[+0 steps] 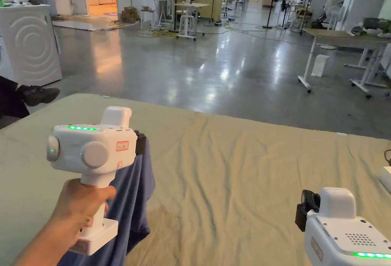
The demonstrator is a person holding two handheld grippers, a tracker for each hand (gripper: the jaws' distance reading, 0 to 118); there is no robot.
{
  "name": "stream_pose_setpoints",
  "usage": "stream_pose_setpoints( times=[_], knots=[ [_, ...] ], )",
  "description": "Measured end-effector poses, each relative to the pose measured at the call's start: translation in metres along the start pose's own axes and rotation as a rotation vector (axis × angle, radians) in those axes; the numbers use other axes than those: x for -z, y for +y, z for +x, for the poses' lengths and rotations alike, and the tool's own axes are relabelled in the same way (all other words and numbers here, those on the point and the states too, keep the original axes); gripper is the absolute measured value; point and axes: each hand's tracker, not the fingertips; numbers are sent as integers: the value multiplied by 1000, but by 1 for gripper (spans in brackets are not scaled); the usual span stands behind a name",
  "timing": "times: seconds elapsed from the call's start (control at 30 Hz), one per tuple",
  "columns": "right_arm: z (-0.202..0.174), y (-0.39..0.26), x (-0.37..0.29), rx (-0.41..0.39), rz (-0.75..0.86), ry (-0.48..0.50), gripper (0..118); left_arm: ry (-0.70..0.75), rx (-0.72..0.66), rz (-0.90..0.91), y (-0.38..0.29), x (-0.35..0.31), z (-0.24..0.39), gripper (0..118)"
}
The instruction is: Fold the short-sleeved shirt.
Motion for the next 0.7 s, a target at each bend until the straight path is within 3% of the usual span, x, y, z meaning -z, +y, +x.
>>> stream_pose_setpoints(
  times=[0.4, 0.7],
  knots=[
    [84, 2, -37, 57, 32, -164, 0, -352, 155, 42, 59, 32, 190, 2],
    [138, -5, -64, 95, 29, -283, 0, -559, 268, -143, -22, 75, 318, 2]
  ],
)
